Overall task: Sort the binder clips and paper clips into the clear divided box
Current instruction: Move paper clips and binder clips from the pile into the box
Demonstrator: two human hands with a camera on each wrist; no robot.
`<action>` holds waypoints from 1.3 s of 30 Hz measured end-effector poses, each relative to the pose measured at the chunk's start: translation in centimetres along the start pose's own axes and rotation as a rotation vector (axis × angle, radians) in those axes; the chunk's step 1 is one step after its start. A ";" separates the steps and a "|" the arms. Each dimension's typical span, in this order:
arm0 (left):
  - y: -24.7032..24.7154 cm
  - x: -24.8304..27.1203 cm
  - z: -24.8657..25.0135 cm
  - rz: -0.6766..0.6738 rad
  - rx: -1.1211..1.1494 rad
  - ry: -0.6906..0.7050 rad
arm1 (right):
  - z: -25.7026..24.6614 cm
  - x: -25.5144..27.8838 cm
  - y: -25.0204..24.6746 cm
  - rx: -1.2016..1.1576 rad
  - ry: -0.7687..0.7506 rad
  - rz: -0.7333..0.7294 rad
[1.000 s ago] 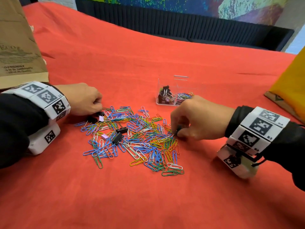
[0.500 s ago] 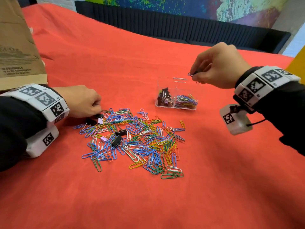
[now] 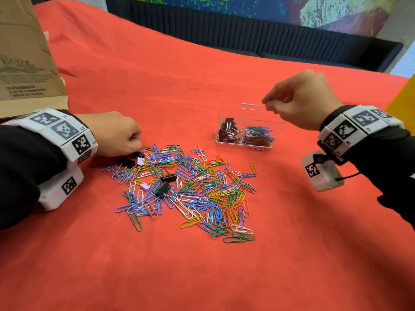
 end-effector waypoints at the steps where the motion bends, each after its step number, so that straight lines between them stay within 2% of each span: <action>1: 0.0 0.0 0.1 0.000 -0.008 0.006 | -0.4 0.5 -0.3 -0.012 -0.017 0.013; 3: -0.1 0.0 0.3 0.000 -0.016 0.011 | -1.5 1.9 0.1 -0.009 -0.059 -0.056; 7: 0.0 0.0 0.2 -0.005 -0.018 0.005 | -3.1 5.3 3.8 0.186 -0.144 -0.370; 10: 0.0 0.0 0.2 -0.007 -0.028 0.004 | -2.6 6.5 5.4 0.290 -0.159 -0.460; 18: 0.1 -0.1 0.1 -0.018 -0.030 0.002 | -2.1 6.6 7.6 0.328 -0.149 -0.575; 24: 0.1 -0.1 0.2 -0.009 -0.031 0.003 | -2.3 6.0 7.1 0.316 -0.142 -0.519; 30: 0.0 0.0 0.2 -0.015 -0.017 -0.005 | -2.2 6.3 7.6 0.308 -0.126 -0.561; 39: 0.0 0.1 0.2 -0.017 -0.013 -0.006 | -6.4 9.0 7.9 0.166 -0.179 -0.645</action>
Point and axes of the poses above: each hand's wrist, its own x-axis away from the middle knuckle, its own y-axis out of the palm, z = x × y, the point moved 10 cm from there along -x, towards the middle knuckle, and after that the axes turned 4 degrees about x, right-handed, at the moved point
